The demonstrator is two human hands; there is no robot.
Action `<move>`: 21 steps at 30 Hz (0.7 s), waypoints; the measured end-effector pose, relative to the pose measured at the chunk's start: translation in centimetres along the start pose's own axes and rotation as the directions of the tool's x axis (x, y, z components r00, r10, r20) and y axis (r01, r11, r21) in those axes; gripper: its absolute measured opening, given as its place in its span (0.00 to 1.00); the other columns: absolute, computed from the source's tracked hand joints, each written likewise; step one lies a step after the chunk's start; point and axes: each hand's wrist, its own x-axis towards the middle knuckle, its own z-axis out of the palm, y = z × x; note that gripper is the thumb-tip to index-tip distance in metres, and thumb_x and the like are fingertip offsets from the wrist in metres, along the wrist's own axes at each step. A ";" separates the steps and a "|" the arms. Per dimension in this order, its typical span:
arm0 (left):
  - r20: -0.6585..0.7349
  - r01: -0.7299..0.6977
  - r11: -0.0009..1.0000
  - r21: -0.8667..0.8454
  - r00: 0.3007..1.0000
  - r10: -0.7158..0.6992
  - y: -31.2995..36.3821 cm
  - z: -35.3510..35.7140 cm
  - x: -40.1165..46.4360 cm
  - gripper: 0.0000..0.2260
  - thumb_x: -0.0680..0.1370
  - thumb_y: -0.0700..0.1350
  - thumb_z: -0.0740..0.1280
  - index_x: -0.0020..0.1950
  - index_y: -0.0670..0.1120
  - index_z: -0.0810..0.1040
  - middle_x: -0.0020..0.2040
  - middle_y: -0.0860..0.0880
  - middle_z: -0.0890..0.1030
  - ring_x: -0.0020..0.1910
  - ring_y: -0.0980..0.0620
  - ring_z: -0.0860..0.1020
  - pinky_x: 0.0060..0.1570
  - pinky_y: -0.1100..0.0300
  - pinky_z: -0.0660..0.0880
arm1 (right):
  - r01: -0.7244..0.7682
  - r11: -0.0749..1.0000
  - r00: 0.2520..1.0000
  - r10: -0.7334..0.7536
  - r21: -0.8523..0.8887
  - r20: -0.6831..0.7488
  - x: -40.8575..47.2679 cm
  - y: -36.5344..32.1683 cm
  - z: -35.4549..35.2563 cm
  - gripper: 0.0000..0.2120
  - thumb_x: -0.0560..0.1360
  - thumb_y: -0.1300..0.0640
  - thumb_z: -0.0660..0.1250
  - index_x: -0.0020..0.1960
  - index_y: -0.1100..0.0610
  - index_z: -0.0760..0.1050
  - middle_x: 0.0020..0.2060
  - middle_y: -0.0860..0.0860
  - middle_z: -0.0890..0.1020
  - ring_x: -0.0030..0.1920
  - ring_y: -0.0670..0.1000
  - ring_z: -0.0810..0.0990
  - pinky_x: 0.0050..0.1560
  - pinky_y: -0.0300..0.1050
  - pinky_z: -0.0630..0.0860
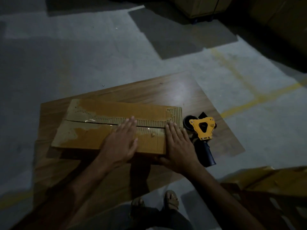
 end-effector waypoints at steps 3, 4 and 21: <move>-0.009 0.066 0.998 -0.022 0.998 -0.066 -0.8 -0.2 -0.6 0.34 0.83 0.62 0.43 0.85 0.47 0.43 0.84 0.49 0.41 0.83 0.51 0.42 0.79 0.54 0.43 | -0.109 0.994 0.994 0.110 -0.027 0.030 -0.4 -1.0 0.2 0.61 0.75 0.30 0.65 0.81 0.66 0.33 0.80 0.65 0.34 0.82 0.63 0.35 0.81 0.62 0.36; 0.002 0.027 0.998 -0.056 1.000 -0.027 0.2 -0.2 -0.2 0.33 0.83 0.62 0.42 0.85 0.47 0.43 0.84 0.49 0.41 0.83 0.51 0.41 0.80 0.54 0.41 | -0.094 0.995 0.994 0.095 -0.032 0.051 0.4 -2.3 -0.1 0.63 0.74 0.30 0.68 0.81 0.67 0.33 0.80 0.67 0.34 0.82 0.65 0.35 0.81 0.62 0.35; -0.004 0.059 0.996 -0.069 0.998 -0.059 -4.9 -1.1 -1.2 0.30 0.83 0.55 0.43 0.85 0.47 0.49 0.85 0.50 0.48 0.84 0.55 0.45 0.82 0.52 0.48 | 0.329 0.901 0.943 -0.330 0.282 -0.046 7.5 -10.8 -1.2 0.43 0.81 0.40 0.54 0.84 0.61 0.38 0.83 0.60 0.38 0.83 0.55 0.36 0.82 0.52 0.36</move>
